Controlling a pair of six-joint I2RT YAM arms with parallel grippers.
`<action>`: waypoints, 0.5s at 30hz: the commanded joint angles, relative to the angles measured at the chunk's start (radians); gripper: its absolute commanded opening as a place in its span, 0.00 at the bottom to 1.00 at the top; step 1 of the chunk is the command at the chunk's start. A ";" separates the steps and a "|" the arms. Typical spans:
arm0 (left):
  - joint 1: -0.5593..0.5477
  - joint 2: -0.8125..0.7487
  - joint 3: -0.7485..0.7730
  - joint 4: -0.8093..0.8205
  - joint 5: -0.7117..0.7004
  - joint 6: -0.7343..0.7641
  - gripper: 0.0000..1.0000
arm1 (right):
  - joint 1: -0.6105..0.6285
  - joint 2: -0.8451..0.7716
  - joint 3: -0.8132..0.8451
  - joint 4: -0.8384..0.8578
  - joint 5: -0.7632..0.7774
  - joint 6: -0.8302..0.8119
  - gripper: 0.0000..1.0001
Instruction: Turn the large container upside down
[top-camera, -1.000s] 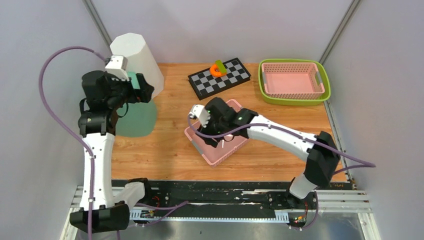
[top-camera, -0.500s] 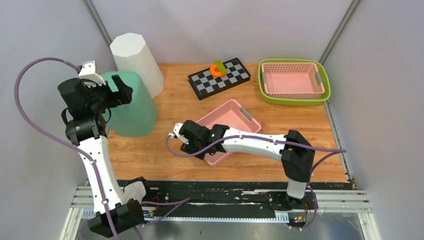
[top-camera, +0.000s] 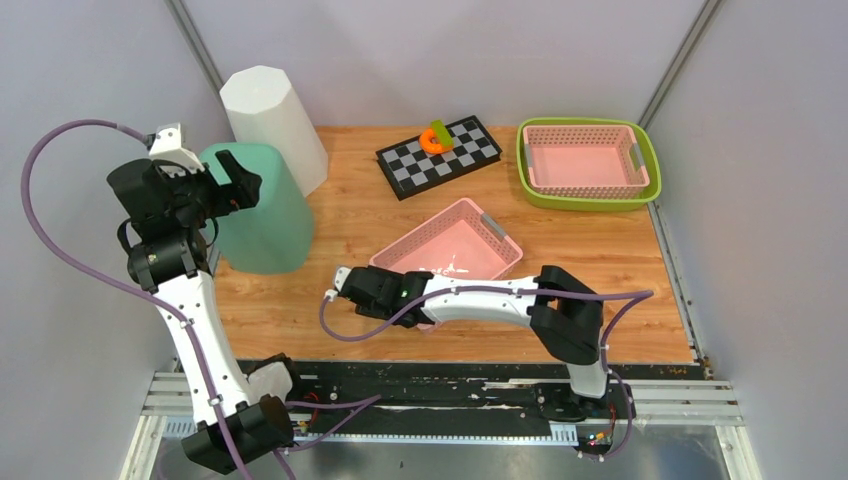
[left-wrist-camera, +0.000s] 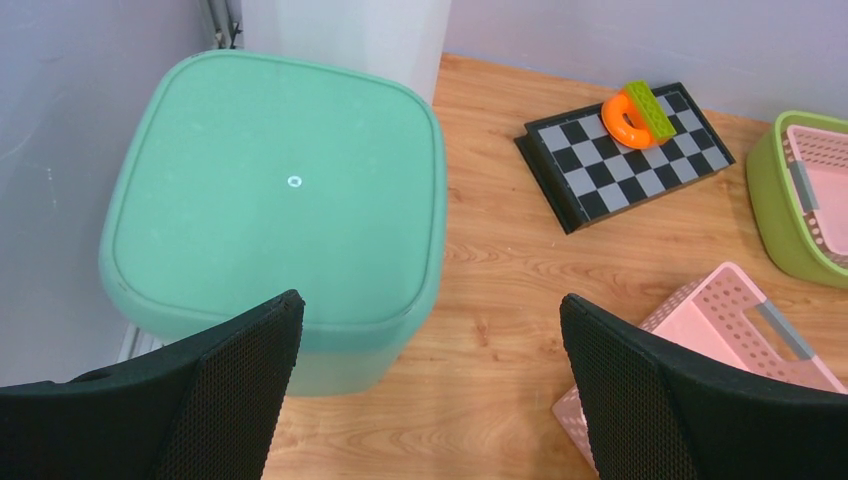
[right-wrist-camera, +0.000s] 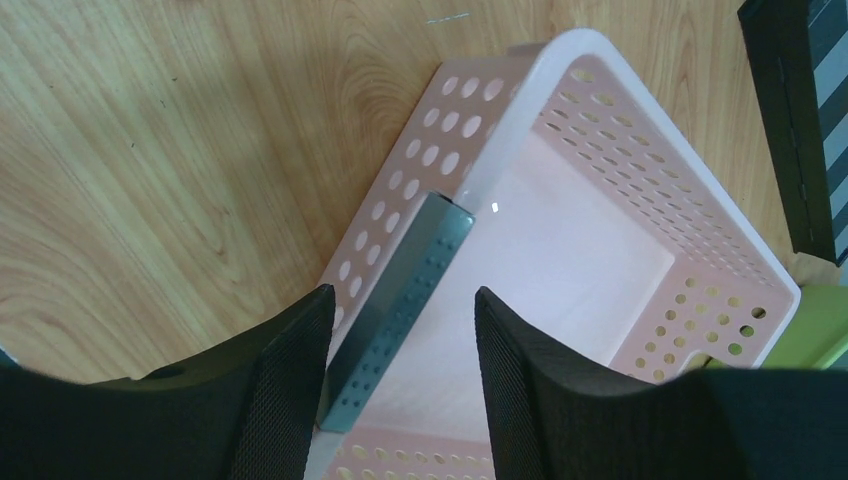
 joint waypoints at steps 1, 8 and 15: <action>0.018 -0.006 -0.012 0.029 0.035 -0.019 1.00 | 0.022 0.043 0.024 -0.004 0.083 -0.032 0.55; 0.022 -0.017 -0.039 0.057 0.048 -0.030 1.00 | 0.022 0.053 0.039 -0.021 0.091 -0.021 0.30; 0.023 -0.018 -0.049 0.067 0.062 -0.036 1.00 | 0.021 0.007 0.101 -0.117 -0.028 0.059 0.07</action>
